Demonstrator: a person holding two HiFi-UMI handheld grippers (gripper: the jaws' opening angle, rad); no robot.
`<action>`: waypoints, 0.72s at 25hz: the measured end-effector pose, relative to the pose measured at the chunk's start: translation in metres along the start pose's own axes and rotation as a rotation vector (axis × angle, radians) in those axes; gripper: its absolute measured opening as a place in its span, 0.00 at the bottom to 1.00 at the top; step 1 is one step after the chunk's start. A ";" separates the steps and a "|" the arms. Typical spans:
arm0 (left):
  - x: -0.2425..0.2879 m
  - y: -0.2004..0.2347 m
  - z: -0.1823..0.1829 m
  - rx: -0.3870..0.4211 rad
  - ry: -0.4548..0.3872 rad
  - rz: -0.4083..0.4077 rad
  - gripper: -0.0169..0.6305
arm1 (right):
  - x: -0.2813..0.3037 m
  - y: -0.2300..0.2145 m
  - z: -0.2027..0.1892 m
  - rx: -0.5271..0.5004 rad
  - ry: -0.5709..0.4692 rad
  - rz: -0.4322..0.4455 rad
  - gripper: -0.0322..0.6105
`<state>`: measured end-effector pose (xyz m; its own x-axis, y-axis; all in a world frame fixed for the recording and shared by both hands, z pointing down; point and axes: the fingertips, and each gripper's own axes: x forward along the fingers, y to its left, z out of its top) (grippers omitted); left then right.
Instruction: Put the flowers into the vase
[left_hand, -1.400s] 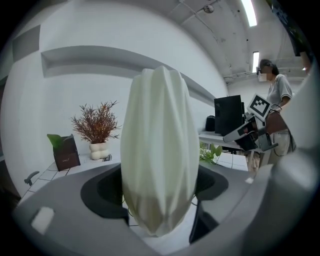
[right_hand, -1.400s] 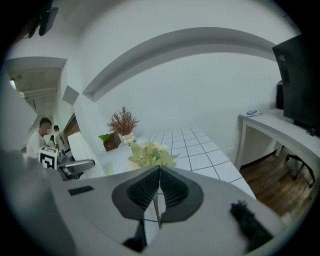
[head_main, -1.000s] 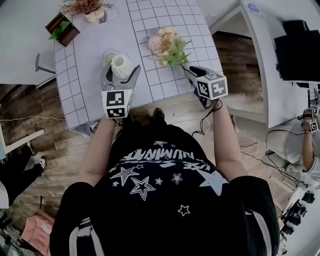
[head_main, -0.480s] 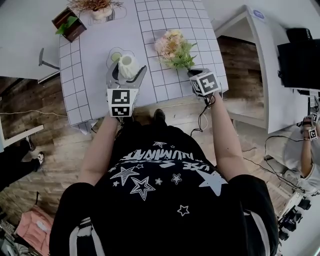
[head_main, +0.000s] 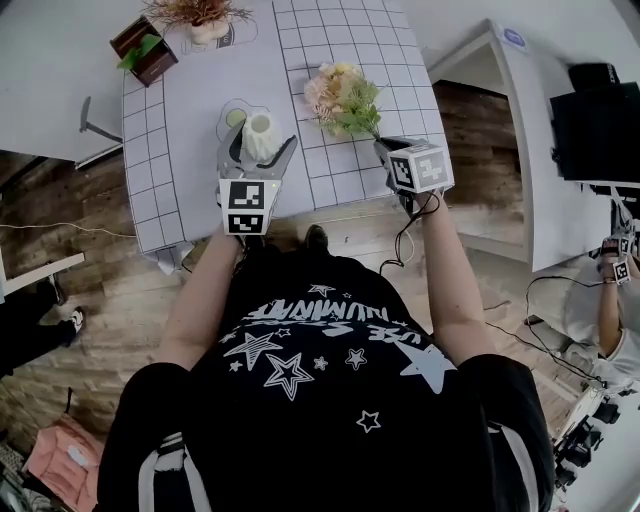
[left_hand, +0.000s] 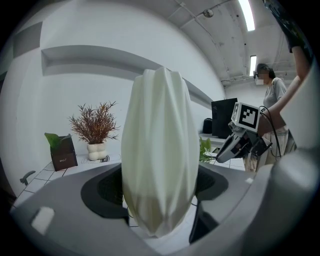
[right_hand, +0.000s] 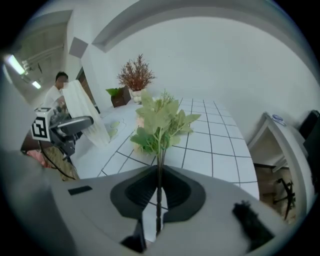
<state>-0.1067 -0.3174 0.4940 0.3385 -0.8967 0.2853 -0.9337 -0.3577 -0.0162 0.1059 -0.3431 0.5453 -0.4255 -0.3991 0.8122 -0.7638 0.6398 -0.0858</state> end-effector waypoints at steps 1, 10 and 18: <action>0.000 0.000 0.000 0.000 -0.001 0.000 0.62 | -0.001 0.001 0.003 0.026 -0.016 0.014 0.11; 0.000 0.000 0.001 -0.001 -0.003 -0.002 0.62 | 0.010 0.008 -0.016 0.047 0.053 0.018 0.11; 0.001 0.000 0.000 0.000 0.001 -0.002 0.62 | 0.019 0.015 -0.023 -0.003 0.077 0.041 0.24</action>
<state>-0.1067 -0.3181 0.4942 0.3405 -0.8958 0.2858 -0.9330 -0.3595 -0.0152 0.0979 -0.3259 0.5729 -0.4171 -0.3209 0.8503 -0.7451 0.6564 -0.1178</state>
